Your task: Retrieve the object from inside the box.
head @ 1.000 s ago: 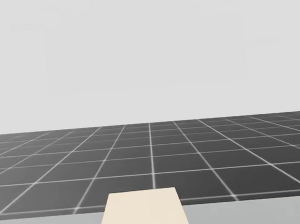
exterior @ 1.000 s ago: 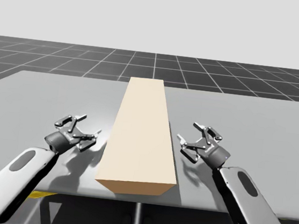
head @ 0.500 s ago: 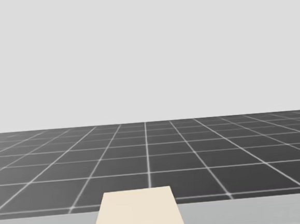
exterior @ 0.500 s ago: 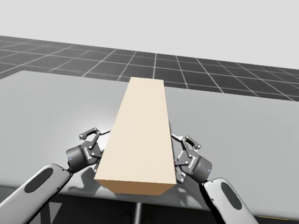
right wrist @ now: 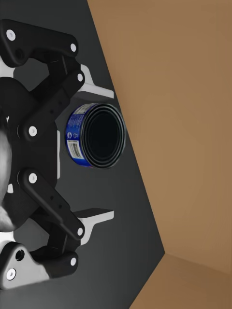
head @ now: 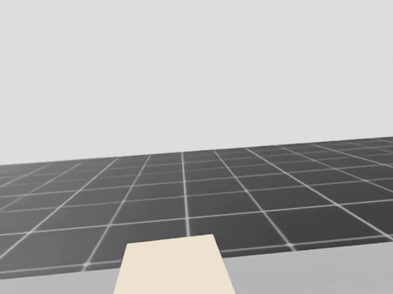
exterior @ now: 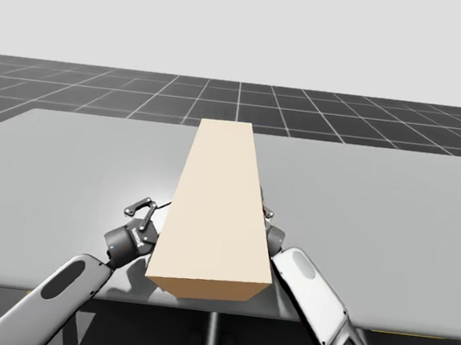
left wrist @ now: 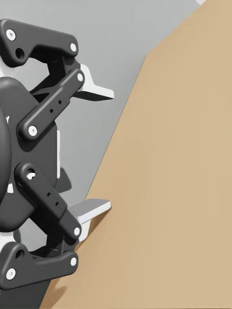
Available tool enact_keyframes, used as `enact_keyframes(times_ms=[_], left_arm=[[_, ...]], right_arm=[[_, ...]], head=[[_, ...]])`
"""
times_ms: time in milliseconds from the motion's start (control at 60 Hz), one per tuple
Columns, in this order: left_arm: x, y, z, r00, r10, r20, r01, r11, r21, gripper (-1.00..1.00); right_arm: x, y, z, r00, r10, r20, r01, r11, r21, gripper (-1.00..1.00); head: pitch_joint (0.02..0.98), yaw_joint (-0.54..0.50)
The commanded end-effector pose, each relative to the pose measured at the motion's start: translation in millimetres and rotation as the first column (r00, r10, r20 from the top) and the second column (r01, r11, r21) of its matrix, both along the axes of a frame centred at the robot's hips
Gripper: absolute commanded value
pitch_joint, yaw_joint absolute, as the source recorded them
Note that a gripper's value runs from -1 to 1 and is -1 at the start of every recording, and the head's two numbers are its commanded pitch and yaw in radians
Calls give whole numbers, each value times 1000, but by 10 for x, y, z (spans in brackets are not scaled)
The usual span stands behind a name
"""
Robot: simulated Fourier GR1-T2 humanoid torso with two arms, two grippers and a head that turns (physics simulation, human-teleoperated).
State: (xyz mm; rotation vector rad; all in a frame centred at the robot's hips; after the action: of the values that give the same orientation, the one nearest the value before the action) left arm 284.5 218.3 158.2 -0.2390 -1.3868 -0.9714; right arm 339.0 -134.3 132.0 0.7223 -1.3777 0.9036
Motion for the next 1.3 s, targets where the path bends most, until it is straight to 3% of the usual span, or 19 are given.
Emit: enact_keyframes(times_ms=[17,250,467,733,750,767,783,817,1050,1167,1300], left_arm=[[-20,-29,-23,999,-33,-13,33,999,14,-1000],[-26,-39,-52,999,-44,-13,45,998,35,-1000],[-33,-50,-76,999,-46,-10,47,997,54,-1000],[-34,-46,-93,999,-49,-6,49,996,72,-1000],[-33,-44,-93,999,-48,-6,48,996,73,-1000],[-32,-43,-93,999,-48,-5,48,996,74,-1000],[-32,-42,-94,999,-47,-5,48,996,75,-1000],[-31,-41,-96,999,-47,-5,48,996,77,-1000],[-27,-37,-106,999,-40,-1,40,995,89,-1000],[-17,-19,-98,999,-31,4,31,996,85,-1000],[-5,4,-88,1000,-22,6,22,997,75,-1000]], right_arm=[[24,277,-99,998,61,-15,-62,998,-27,-1000],[154,340,-344,994,37,-100,-44,996,-76,-1000],[257,385,-382,996,19,-84,-30,991,-129,-1000],[338,491,-419,997,5,-78,-17,986,-165,-1000],[338,496,-431,998,2,-65,-13,986,-165,-939],[341,498,-445,999,-5,-54,-4,987,-162,-502],[333,496,-457,998,-13,-59,4,988,-152,260],[328,494,-460,998,-5,-62,-5,987,-160,1000],[313,335,-324,996,-70,-53,60,984,-169,1000],[158,82,-131,994,-111,1,110,982,-151,1000],[-87,-387,31,982,-178,65,185,976,-115,977]], head=[[140,-47],[156,-51],[162,-58],[165,-59],[164,-58],[164,-58],[164,-58],[165,-58],[162,-60],[162,-58],[155,-56]])
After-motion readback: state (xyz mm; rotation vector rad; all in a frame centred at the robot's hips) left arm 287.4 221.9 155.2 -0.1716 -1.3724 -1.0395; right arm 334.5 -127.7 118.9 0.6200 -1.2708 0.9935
